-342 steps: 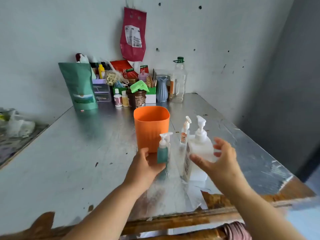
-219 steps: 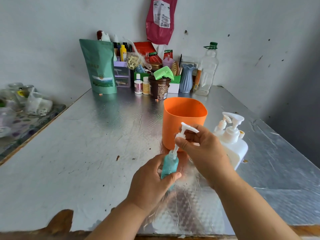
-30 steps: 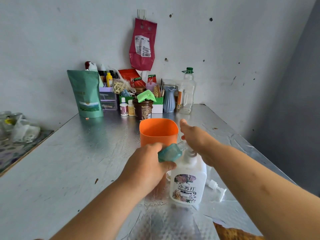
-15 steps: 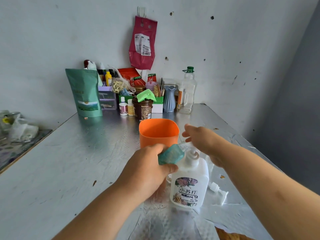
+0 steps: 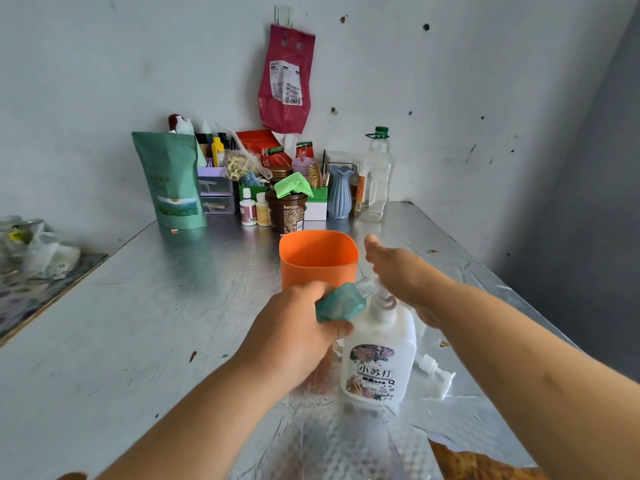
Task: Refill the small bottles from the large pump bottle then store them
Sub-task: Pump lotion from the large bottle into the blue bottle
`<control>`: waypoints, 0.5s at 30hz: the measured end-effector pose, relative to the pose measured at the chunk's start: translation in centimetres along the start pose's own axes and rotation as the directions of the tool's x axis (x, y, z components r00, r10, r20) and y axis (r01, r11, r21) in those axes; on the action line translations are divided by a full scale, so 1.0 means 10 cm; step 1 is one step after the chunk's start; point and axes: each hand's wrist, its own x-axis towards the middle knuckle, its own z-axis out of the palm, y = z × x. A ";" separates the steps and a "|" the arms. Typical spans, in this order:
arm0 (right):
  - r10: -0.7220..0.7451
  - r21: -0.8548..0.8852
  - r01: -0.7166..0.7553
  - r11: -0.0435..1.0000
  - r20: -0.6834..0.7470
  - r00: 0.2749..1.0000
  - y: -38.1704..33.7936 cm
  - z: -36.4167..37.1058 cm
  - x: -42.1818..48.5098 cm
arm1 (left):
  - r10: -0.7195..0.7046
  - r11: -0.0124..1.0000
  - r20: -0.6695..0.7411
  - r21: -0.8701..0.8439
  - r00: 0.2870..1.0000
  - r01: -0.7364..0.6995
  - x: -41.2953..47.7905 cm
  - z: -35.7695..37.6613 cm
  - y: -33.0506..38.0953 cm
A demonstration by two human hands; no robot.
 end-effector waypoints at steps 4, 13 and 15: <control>0.074 0.143 -0.075 0.987 0.009 0.997 0.01 -0.02 0.00 | 0.010 1.000 -0.002 0.015 1.000 -0.010 0.01 -0.02 0.03; -0.058 -0.139 0.053 0.989 -0.038 0.998 -0.01 0.00 -0.03 | 0.013 1.000 -0.007 -0.017 1.000 -0.013 0.03 0.01 -0.03; -0.069 -0.169 0.061 0.984 -0.043 0.997 0.01 0.02 -0.03 | 0.015 1.000 -0.006 -0.017 1.000 -0.016 0.04 0.02 -0.05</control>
